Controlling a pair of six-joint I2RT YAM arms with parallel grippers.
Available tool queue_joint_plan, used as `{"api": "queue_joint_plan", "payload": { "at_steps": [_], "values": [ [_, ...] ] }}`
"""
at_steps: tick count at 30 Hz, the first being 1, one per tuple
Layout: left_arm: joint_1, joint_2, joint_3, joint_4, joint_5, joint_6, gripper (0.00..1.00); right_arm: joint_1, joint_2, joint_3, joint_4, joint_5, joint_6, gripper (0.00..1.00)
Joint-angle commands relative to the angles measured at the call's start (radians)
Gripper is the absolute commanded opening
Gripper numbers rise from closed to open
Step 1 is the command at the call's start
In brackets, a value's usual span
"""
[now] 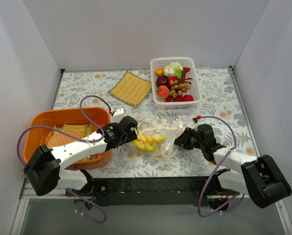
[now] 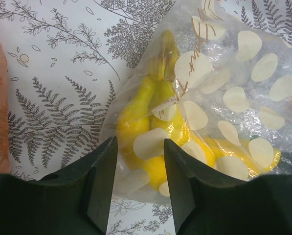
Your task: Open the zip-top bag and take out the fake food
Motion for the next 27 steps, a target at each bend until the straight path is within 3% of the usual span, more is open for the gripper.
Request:
{"api": "queue_joint_plan", "payload": {
  "at_steps": [1,6,13,27],
  "values": [
    [0.000,0.006,0.000,0.029,0.025,0.034,0.40,-0.005,0.005,0.042,0.029,-0.027,-0.017,0.27],
    [0.002,0.031,0.000,0.056,0.045,0.057,0.31,-0.004,0.020,0.059,0.041,-0.039,-0.017,0.28],
    [0.000,0.025,0.017,0.064,0.039,0.080,0.00,-0.002,0.022,0.070,0.067,-0.062,-0.017,0.33],
    [0.000,-0.020,0.185,0.043,0.132,0.178,0.00,-0.002,0.040,0.047,0.228,-0.126,0.027,0.55]
  ]
}}
